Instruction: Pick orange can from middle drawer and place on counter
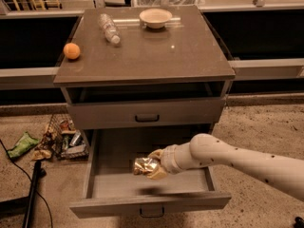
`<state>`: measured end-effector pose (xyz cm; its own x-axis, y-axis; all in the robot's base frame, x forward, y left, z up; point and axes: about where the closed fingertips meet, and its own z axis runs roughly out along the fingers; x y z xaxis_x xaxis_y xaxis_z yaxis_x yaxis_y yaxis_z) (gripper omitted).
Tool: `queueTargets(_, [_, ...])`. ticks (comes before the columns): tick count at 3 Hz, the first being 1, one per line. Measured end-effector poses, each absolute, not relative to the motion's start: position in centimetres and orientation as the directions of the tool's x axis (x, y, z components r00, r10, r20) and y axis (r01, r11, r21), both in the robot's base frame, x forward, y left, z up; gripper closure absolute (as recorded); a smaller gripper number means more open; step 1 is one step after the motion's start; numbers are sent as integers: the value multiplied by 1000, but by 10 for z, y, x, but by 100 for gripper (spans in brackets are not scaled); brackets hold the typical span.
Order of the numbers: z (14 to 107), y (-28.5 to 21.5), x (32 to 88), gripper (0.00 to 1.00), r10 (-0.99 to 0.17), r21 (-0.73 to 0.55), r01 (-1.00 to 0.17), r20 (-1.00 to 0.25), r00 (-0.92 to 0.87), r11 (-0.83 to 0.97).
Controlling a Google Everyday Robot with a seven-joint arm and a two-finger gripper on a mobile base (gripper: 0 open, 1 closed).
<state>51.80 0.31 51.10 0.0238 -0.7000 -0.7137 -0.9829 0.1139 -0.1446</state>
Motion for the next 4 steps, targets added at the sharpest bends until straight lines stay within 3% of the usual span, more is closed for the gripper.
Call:
queueTargets(2, [639, -33, 524, 100, -735, -271, -961, -639, 227, -62])
queueTargets(4, [717, -45, 510, 100, -821, -253, -925, -434, 371, -284])
